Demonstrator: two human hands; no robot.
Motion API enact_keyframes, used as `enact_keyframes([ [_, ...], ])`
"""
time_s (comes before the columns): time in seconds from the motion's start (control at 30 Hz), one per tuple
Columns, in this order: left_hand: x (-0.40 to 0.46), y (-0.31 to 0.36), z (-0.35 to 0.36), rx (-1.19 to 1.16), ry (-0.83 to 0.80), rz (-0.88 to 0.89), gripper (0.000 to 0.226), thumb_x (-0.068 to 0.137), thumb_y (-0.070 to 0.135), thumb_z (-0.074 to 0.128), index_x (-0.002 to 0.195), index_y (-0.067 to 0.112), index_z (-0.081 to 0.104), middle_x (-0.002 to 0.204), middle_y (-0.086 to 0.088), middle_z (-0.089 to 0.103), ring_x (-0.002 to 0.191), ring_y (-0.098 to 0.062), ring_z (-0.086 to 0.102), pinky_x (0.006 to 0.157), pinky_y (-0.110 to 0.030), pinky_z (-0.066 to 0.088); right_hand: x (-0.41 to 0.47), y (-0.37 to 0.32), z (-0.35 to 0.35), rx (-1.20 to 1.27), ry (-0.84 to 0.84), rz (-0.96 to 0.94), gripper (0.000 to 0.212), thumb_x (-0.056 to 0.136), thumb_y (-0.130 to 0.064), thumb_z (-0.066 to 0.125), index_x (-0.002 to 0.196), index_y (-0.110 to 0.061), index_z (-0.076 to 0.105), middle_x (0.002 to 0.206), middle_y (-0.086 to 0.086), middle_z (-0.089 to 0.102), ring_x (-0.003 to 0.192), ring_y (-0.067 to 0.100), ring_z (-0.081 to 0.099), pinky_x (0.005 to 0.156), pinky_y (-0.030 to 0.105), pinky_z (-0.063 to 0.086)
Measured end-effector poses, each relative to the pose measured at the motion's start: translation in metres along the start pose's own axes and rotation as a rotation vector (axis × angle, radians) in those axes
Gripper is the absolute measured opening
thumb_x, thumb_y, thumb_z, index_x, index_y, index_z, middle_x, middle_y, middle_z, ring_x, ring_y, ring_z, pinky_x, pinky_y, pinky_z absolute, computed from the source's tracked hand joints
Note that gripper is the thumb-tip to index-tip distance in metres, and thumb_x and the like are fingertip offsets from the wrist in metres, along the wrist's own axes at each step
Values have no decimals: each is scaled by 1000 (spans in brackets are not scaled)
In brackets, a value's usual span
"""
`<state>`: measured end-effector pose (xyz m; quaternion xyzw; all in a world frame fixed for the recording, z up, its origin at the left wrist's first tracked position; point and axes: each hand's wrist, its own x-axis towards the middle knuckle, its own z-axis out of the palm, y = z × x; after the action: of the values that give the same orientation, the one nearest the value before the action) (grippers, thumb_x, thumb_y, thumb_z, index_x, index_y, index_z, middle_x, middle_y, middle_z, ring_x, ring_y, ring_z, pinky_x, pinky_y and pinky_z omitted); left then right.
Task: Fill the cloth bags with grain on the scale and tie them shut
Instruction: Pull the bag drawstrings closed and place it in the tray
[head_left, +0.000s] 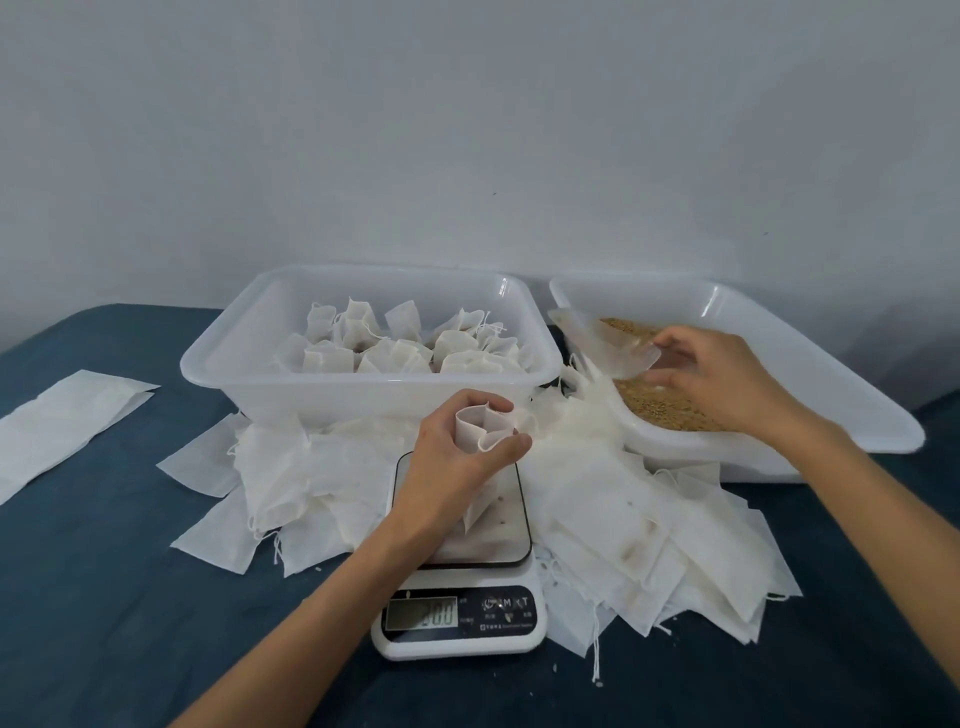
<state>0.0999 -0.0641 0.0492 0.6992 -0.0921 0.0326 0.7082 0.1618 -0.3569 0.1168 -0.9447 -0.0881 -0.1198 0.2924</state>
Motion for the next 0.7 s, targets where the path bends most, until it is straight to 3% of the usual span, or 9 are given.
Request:
enact_keyframes([
  [0.07, 0, 0, 1, 25, 8, -4, 27, 74, 31, 81, 99, 31, 71, 88, 2, 74, 73, -14, 65, 65, -33, 54, 7, 20, -1, -120, 39, 181, 27, 87, -19, 78, 110, -17, 66, 101, -8, 66, 98, 12, 62, 89, 32, 48],
  [0.13, 0, -2, 2, 56, -1, 5, 22, 79, 30, 81, 99, 28, 72, 87, 4, 74, 75, -12, 66, 66, -27, 53, 13, 37, -1, -280, -20, 322, 18, 89, -18, 75, 102, -8, 67, 88, -6, 62, 88, 22, 64, 78, 34, 48],
  [0.23, 0, -1, 5, 101, -11, 33, 6, 101, 21, 69, 102, 18, 73, 86, 3, 75, 79, -10, 67, 73, -21, 50, 20, 47, 2, -491, -214, 447, 16, 93, -17, 68, 83, -4, 70, 78, 4, 67, 69, 21, 59, 62, 31, 44],
  [0.3, -1, 1, 6, 106, -18, 52, 23, 109, 22, 52, 105, 12, 72, 87, -1, 75, 80, -12, 66, 77, -25, 50, 22, 44, 5, -597, -289, 464, 14, 91, -18, 69, 86, -6, 70, 84, 8, 69, 70, 20, 57, 63, 30, 44],
  [0.33, -2, 3, 6, 113, -23, 62, 28, 111, 22, 47, 107, 11, 72, 87, -2, 76, 83, -16, 66, 80, -29, 51, 21, 38, 5, -639, -262, 448, 16, 90, -20, 71, 82, -8, 67, 80, 6, 66, 68, 19, 56, 61, 30, 44],
  [0.4, -3, 6, 6, 117, -21, 77, 31, 112, 20, 44, 109, 8, 72, 89, -6, 77, 89, -25, 68, 87, -35, 52, 14, 25, 7, -665, -42, 310, 21, 90, -25, 74, 78, -12, 63, 77, 2, 63, 69, 19, 58, 61, 31, 46],
  [0.5, 3, 18, 4, 17, 16, 69, 31, 111, 17, 44, 111, 1, 71, 92, -14, 77, 92, -25, 69, 90, -35, 55, -11, -21, 27, -305, 330, -53, 12, 95, -28, 67, 89, -18, 69, 78, -10, 65, 70, 7, 58, 64, 27, 47],
  [0.57, 17, 31, -3, 26, 30, 94, 31, 111, 17, 45, 111, 1, 72, 92, -12, 78, 89, -19, 70, 84, -28, 56, -30, -56, 50, -58, 335, -211, 15, 97, -30, 64, 84, -22, 66, 67, -16, 58, 60, 5, 53, 56, 19, 37],
  [0.7, 72, 60, -23, 81, 51, 122, 33, 112, 15, 44, 115, -2, 71, 99, -12, 77, 89, -13, 71, 84, -22, 56, -50, -84, 96, 249, 174, -234, 22, 100, -35, 60, 84, -23, 66, 66, -12, 60, 62, 11, 56, 61, 29, 47],
])
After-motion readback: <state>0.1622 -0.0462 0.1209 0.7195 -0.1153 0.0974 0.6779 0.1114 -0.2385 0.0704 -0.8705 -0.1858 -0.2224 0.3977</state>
